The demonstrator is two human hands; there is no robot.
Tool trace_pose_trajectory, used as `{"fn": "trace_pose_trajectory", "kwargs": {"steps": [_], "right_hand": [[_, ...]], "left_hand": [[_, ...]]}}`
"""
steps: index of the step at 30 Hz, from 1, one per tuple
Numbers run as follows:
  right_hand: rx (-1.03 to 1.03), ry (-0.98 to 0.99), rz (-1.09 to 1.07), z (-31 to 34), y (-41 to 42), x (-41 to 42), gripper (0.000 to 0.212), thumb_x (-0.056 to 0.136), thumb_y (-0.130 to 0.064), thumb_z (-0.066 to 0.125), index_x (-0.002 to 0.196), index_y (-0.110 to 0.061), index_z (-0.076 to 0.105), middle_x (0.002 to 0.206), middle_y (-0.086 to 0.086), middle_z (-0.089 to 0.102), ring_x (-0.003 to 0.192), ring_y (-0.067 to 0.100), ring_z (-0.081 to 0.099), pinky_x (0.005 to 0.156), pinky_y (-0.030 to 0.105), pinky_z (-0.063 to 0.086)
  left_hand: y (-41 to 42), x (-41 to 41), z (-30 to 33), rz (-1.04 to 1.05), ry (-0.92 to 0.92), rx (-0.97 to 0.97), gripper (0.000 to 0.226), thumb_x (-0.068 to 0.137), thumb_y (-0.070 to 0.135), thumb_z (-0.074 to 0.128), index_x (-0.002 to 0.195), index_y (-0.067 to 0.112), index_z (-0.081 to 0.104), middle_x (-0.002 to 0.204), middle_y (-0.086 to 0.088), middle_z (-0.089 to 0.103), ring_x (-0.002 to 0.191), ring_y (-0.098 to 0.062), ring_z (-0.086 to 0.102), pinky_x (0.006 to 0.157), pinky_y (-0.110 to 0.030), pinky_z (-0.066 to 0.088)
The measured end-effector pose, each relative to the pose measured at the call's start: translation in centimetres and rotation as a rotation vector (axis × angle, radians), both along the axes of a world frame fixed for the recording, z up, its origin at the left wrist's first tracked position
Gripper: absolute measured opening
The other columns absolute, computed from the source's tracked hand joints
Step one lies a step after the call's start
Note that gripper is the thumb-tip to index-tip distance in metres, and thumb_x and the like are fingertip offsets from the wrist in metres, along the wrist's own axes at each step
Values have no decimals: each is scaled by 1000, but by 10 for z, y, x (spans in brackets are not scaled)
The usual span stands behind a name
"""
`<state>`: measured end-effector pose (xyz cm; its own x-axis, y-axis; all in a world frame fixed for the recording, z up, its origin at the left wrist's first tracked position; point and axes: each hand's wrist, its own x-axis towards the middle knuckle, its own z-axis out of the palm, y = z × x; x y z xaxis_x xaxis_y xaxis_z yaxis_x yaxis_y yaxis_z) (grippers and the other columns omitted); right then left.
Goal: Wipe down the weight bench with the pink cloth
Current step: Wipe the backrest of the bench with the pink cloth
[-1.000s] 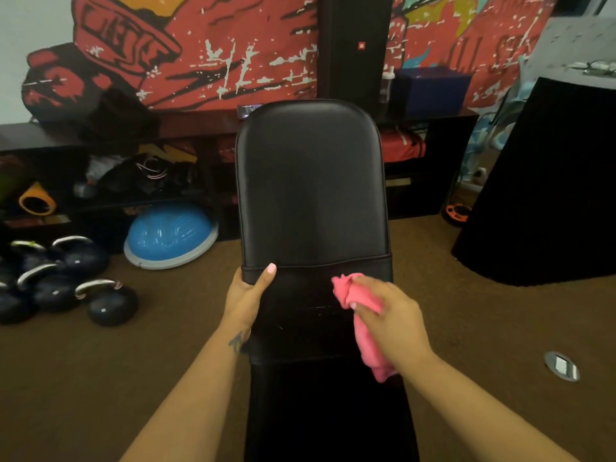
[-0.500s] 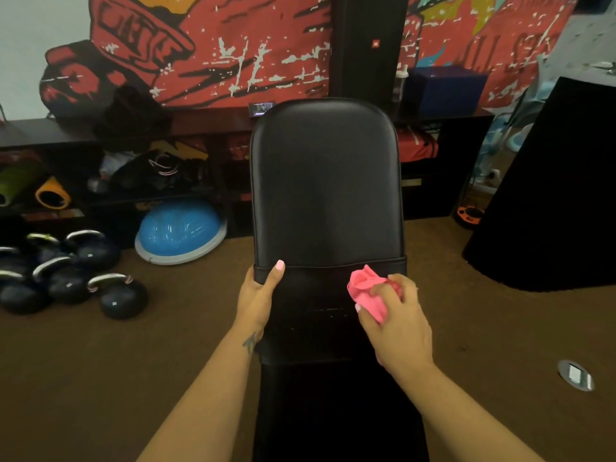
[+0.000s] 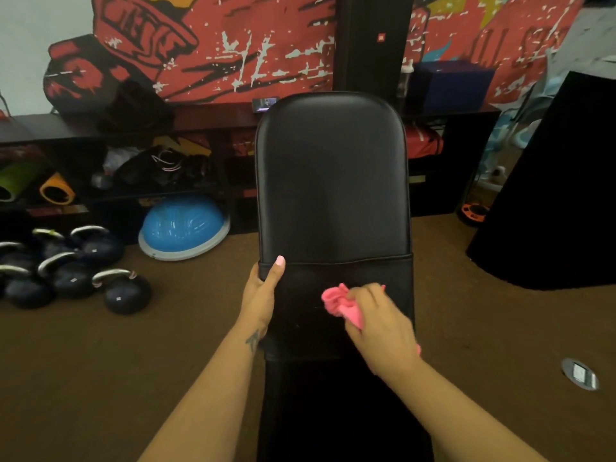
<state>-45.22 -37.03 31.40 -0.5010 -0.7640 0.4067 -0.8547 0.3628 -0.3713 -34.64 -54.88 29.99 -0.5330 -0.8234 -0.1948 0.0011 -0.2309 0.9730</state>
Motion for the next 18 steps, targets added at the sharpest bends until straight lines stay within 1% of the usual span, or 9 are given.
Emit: {"fn": "trace_pose_trajectory", "kwargs": {"steps": [2,4,5,7,9,12,13,16,18], "right_hand": [[-67,-49,-105,8,3,-15,27,69,-12,72,92,-13,59,90,4,55,68,24,59,51,30,44],[-131,-120,-209,19,-10,-23,21,75,-12,67,93,-11,57,93,5,54,71,24,57,53,33,44],[-152,-109,-220,23,-19,-20,19,76,-13,66,94,-11,58,93,4,54,71,22,57,52,33,46],[-172,-46,-162,24,-36,-4,19,75,-15,65,93,-12,59,89,3,57,67,19,58,49,29,46],[-109,27,-47,13,-40,13,18,77,-20,59,95,-15,61,87,1,58,66,17,59,46,25,48],[13,85,59,1,-26,15,24,76,-29,47,93,-19,61,87,-2,57,66,17,59,44,29,50],[-7,84,27,3,-22,9,23,73,-29,47,90,-20,60,85,-2,56,65,18,59,44,30,49],[-96,22,-99,15,-25,-8,21,70,-18,62,91,-16,59,87,1,55,65,22,58,45,32,47],[-138,28,-106,24,-41,-4,25,69,-15,67,93,-14,60,88,3,55,65,23,58,45,33,48]], "left_hand": [[0,0,1,-9,18,0,77,58,76,67,123,36,53,126,5,62,118,-17,57,107,-45,39],[-1,0,1,-13,7,12,89,57,77,66,131,32,48,128,5,60,120,-18,56,107,-45,39],[-1,0,1,-7,2,18,94,57,78,66,136,30,45,130,3,59,121,-19,55,107,-46,39],[-3,-1,-3,7,-21,43,103,57,80,66,141,29,38,138,0,53,125,-22,51,107,-48,37],[-10,-1,-14,15,-53,87,105,55,82,67,143,33,35,144,-2,46,130,-25,46,108,-51,34],[-9,1,-11,-8,-37,137,106,54,82,66,143,34,34,145,-3,45,130,-26,46,108,-52,34],[-9,1,-9,-9,-7,149,106,55,80,67,143,31,35,142,-4,48,127,-25,49,107,-51,37],[-8,3,-6,-38,68,185,95,62,71,69,139,22,42,132,-7,58,117,-24,59,103,-48,43],[-7,6,-3,-82,73,222,86,68,73,62,134,20,50,128,-10,61,115,-26,61,103,-48,42]]}}
